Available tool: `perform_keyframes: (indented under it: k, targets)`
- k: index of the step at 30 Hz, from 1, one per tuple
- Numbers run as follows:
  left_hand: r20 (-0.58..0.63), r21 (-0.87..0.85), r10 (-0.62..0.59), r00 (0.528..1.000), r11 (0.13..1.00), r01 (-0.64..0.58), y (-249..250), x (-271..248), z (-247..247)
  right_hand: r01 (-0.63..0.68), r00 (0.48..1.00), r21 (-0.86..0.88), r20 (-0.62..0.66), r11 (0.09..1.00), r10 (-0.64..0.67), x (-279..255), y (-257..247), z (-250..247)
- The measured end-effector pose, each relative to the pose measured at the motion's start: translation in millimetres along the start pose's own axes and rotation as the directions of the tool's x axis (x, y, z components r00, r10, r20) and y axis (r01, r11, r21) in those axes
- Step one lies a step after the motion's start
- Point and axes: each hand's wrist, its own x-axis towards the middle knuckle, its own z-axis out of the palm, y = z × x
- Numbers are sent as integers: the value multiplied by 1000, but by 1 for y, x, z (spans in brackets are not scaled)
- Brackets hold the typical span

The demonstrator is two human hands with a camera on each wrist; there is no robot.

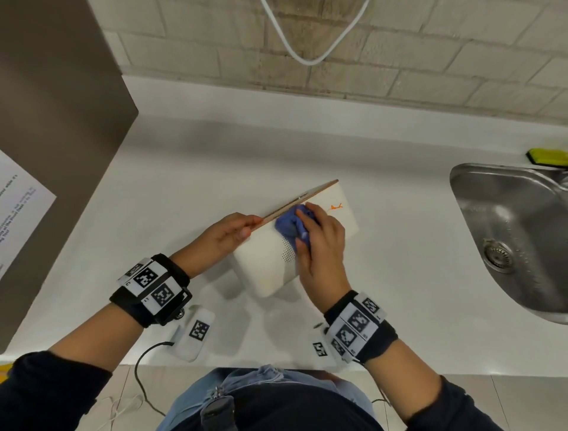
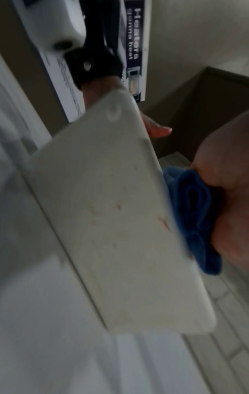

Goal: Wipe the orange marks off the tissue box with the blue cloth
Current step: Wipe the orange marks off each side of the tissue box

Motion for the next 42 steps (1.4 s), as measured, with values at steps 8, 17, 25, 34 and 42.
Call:
perform_keyframes:
  k: [8,17,25,34,42]
  targets:
    - [12,-16,-31,999,999,31,-3,9,-17,436,818,108,368,894,-443,-30,13,-7]
    - [-14,5,-51,999,999,51,0,13,-12,295,927,111,208,949,-312,-8,-16,15]
    - [0,97,-56,998,994,56,6,11,-10,258,947,-31,206,966,-247,-2,35,-14]
    - [7,148,-46,999,988,45,7,10,-10,476,848,11,261,880,-462,-17,21,-9]
    - [18,169,-40,999,985,36,13,7,-7,-49,963,143,-257,989,84,38,30,-16]
